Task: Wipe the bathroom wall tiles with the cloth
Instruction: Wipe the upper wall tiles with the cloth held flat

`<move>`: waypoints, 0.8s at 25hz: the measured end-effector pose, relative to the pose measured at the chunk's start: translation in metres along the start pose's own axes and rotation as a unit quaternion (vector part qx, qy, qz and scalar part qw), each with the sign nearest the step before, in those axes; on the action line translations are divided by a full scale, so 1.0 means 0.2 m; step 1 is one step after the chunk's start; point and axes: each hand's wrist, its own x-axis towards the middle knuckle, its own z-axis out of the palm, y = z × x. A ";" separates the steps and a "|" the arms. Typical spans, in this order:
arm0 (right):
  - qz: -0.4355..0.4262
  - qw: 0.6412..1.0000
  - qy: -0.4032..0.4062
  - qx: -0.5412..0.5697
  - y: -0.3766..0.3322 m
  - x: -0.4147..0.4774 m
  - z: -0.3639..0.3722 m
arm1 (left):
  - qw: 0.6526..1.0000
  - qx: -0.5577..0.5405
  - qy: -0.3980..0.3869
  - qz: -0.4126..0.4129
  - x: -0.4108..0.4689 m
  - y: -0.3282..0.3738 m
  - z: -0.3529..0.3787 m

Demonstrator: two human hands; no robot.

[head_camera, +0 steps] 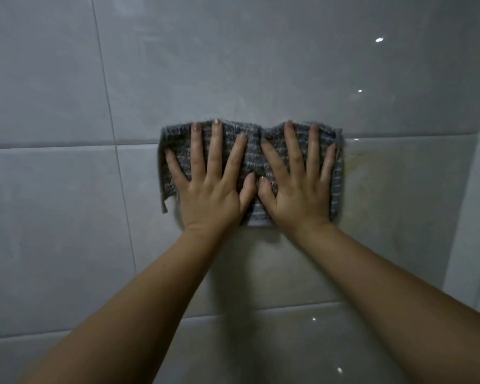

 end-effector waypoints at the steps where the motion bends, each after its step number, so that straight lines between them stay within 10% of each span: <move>1: 0.008 1.000 0.002 -0.002 0.05 0.03 -0.01 | 1.000 -0.002 0.000 -0.017 0.04 0.05 0.01; 20: 0.049 0.999 0.015 0.005 0.54 -0.28 -0.02 | 0.999 -0.032 -0.003 0.022 -0.12 0.61 0.12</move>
